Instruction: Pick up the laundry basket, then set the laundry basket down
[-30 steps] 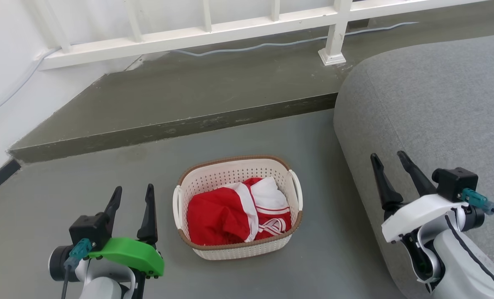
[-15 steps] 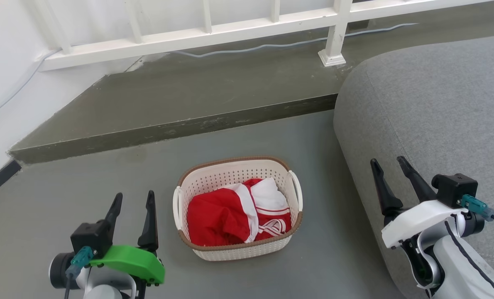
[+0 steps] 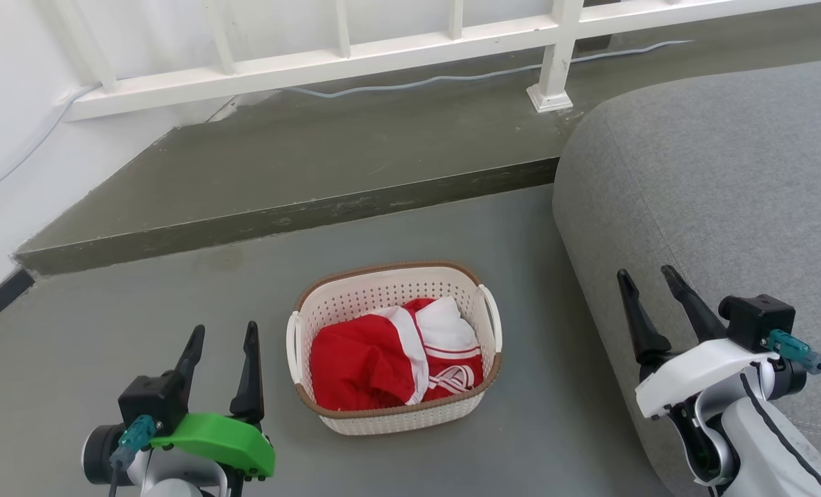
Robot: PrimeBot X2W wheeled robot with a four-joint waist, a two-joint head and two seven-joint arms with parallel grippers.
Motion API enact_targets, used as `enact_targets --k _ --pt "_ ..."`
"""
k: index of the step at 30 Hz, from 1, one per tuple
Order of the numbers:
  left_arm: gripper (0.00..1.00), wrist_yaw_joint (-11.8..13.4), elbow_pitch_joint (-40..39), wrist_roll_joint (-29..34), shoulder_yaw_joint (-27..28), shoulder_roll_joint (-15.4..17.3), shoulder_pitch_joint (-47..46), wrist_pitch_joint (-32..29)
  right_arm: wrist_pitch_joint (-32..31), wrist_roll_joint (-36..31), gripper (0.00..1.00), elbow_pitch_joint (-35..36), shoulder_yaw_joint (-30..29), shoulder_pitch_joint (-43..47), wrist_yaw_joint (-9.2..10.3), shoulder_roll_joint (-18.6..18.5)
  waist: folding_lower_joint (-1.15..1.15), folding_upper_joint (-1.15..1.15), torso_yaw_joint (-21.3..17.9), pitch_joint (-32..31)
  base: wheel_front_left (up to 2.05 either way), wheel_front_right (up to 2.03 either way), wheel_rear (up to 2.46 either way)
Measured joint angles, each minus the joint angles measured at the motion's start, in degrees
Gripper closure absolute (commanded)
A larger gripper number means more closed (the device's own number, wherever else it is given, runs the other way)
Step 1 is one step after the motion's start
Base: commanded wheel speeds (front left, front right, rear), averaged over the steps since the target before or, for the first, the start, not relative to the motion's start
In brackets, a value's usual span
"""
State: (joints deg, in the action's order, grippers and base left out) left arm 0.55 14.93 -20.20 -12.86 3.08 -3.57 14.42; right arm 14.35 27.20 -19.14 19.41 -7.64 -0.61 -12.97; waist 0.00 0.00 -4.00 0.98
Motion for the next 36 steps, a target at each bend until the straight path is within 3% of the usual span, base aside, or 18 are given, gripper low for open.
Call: enact_targets --k 14,15,25,36 --pt "0.00 -1.2 -1.5 0.3 0.3 -0.2 0.3 0.0 0.0 -0.6 0.00 0.1 -1.0 0.1 -0.55 0.4 0.00 0.00 0.0 0.2 0.00 0.00 0.00" --pt "1.00 -1.2 -1.4 0.3 0.3 -0.3 0.3 0.0 0.0 -0.5 1.00 -0.2 -0.9 0.2 -0.55 0.5 0.00 0.00 0.0 0.1 0.00 0.00 0.00" --pt "1.00 -1.3 1.5 -1.5 0.0 -0.7 2.0 -0.8 -0.7 1.4 1.00 -2.5 -1.4 3.5 -0.62 2.2 0.00 0.00 0.1 0.1 0.00 0.00 0.00" --pt "1.00 -1.6 1.5 -11.0 1.9 -0.7 2.0 -3.1 -2.9 9.3 1.00 -2.2 -4.0 3.4 -1.01 3.1 0.00 0.00 0.6 0.0 0.00 0.00 0.00"
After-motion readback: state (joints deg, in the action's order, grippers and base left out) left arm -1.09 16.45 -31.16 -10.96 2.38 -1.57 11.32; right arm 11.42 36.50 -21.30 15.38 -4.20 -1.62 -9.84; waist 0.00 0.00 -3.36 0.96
